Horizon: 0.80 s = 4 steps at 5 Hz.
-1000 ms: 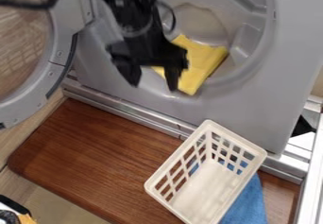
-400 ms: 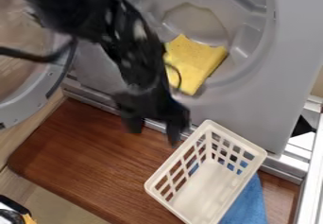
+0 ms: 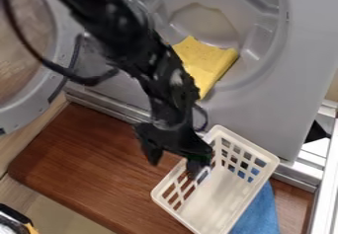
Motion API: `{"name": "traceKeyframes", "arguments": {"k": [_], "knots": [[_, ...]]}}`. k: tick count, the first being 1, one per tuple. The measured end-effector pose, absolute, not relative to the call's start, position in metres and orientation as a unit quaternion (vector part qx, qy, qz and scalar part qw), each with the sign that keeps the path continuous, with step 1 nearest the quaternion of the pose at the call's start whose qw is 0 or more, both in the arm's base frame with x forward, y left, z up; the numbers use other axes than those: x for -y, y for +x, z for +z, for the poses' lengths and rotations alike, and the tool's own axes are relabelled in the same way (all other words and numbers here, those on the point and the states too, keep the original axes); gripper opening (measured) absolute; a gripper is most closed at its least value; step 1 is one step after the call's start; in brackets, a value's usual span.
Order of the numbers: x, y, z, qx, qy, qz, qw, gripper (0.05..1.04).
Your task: Moved the basket left
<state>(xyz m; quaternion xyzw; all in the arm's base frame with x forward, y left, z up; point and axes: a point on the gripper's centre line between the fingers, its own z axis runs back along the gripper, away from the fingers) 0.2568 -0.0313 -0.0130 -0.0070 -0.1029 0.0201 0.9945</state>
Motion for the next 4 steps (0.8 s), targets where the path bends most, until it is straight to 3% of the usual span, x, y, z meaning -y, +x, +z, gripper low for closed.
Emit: {"name": "traceKeyframes", "arguments": {"k": [1,3,4], "knots": [[0.036,0.263,-0.027,0.097,-0.017,0.014,0.995,0.948],[0.038,0.261,-0.039,0.084,0.006,-0.012,0.996,0.345],[0.035,0.259,-0.039,0.083,0.003,-0.007,0.997,0.176]]}}
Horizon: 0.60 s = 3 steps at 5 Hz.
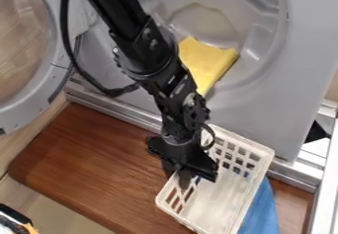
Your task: Moved the basket left
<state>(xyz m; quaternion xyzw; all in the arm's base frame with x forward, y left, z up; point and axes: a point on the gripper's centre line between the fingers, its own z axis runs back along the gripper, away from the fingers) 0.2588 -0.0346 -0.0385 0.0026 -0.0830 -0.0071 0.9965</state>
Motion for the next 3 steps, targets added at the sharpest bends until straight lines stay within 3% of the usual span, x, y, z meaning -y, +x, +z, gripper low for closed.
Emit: {"name": "traceKeyframes", "arguments": {"k": [1,3], "knots": [[0.032,0.256,-0.033,0.089,0.008,-0.007,0.996,0.118],[0.044,0.231,-0.015,0.107,-0.010,-0.010,0.994,0.104]]}}
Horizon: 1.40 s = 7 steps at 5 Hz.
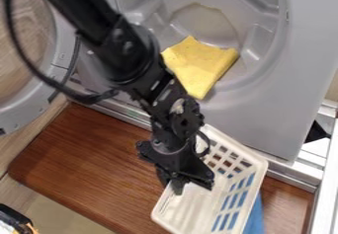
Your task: Moved the basket left
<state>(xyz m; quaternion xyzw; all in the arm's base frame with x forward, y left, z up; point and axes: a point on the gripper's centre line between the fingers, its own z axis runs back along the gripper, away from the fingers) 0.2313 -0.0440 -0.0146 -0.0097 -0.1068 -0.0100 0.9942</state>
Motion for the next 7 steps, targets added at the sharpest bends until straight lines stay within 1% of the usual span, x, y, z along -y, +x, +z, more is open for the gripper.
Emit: {"name": "traceKeyframes", "arguments": {"k": [1,2,3,4,5,6,7], "knots": [[0.052,0.228,0.001,0.126,-0.039,0.000,0.991,0.102],[0.050,0.223,0.023,0.145,-0.045,0.015,0.988,0.097],[0.032,0.224,0.037,0.160,-0.041,0.060,0.984,0.097],[-0.001,0.224,0.053,0.180,-0.030,0.140,0.973,0.097],[-0.030,0.225,0.057,0.184,-0.024,0.201,0.962,0.097],[-0.059,0.229,0.051,0.177,-0.019,0.241,0.954,0.097],[-0.084,0.233,0.038,0.167,-0.010,0.273,0.947,0.097]]}}
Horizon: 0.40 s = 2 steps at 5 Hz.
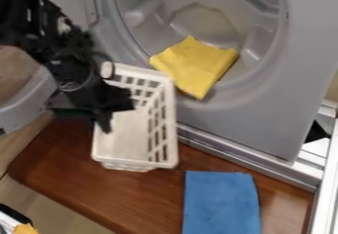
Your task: Moved the basket left
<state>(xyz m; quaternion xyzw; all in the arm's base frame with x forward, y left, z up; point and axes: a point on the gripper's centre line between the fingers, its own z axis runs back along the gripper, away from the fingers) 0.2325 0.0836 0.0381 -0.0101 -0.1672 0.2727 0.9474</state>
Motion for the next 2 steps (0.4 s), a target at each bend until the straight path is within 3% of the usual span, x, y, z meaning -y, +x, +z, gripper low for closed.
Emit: {"name": "traceKeyframes", "arguments": {"k": [2], "knots": [[-0.110,0.229,0.001,0.126,0.006,0.293,0.948,0.097]]}}
